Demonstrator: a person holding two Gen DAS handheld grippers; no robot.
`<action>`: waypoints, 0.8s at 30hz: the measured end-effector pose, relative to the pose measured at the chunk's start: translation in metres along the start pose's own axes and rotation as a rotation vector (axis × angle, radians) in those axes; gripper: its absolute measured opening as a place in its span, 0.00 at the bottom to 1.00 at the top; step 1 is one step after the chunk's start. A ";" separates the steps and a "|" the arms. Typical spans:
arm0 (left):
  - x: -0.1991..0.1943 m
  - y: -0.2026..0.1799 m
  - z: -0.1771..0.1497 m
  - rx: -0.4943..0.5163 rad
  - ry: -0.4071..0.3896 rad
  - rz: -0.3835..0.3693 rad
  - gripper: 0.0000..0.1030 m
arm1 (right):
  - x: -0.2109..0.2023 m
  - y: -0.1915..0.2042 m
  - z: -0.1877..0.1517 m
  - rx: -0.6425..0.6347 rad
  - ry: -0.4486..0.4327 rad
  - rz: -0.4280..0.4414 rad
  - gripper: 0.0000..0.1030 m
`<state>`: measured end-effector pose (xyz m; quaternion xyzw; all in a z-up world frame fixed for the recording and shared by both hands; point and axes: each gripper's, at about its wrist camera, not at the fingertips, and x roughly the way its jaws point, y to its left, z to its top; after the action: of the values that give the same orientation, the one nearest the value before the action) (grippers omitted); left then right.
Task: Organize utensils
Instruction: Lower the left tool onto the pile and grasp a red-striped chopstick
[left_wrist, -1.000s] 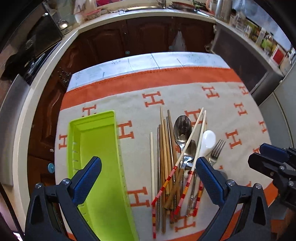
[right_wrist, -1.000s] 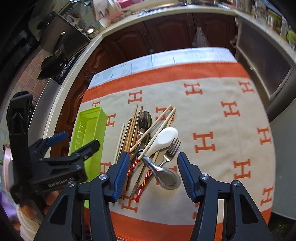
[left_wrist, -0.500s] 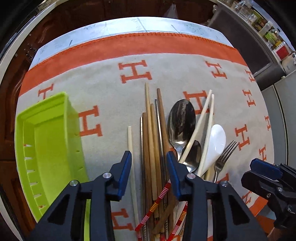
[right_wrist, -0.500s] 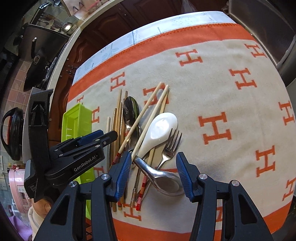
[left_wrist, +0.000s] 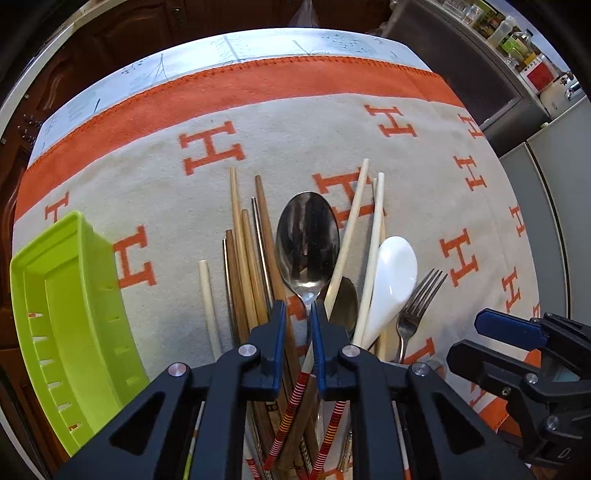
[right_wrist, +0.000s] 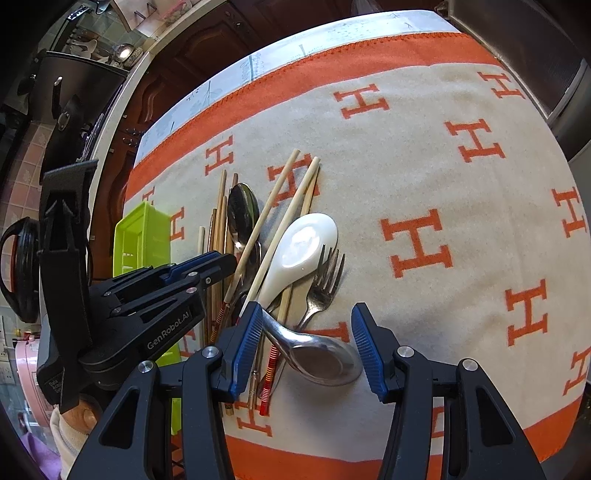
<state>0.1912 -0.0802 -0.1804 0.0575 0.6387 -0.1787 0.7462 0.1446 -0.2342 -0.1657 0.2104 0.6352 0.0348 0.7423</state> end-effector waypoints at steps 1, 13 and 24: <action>-0.003 0.002 -0.002 -0.001 0.000 -0.004 0.11 | -0.001 -0.001 -0.001 0.000 0.000 0.001 0.51; -0.003 0.001 -0.004 0.003 0.021 -0.029 0.11 | -0.001 -0.002 -0.004 -0.012 0.000 0.001 0.51; 0.010 -0.005 -0.002 0.000 0.042 -0.027 0.10 | -0.001 -0.004 -0.006 -0.016 0.001 -0.007 0.51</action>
<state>0.1888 -0.0865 -0.1894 0.0527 0.6550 -0.1876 0.7301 0.1379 -0.2364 -0.1667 0.2020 0.6358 0.0374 0.7440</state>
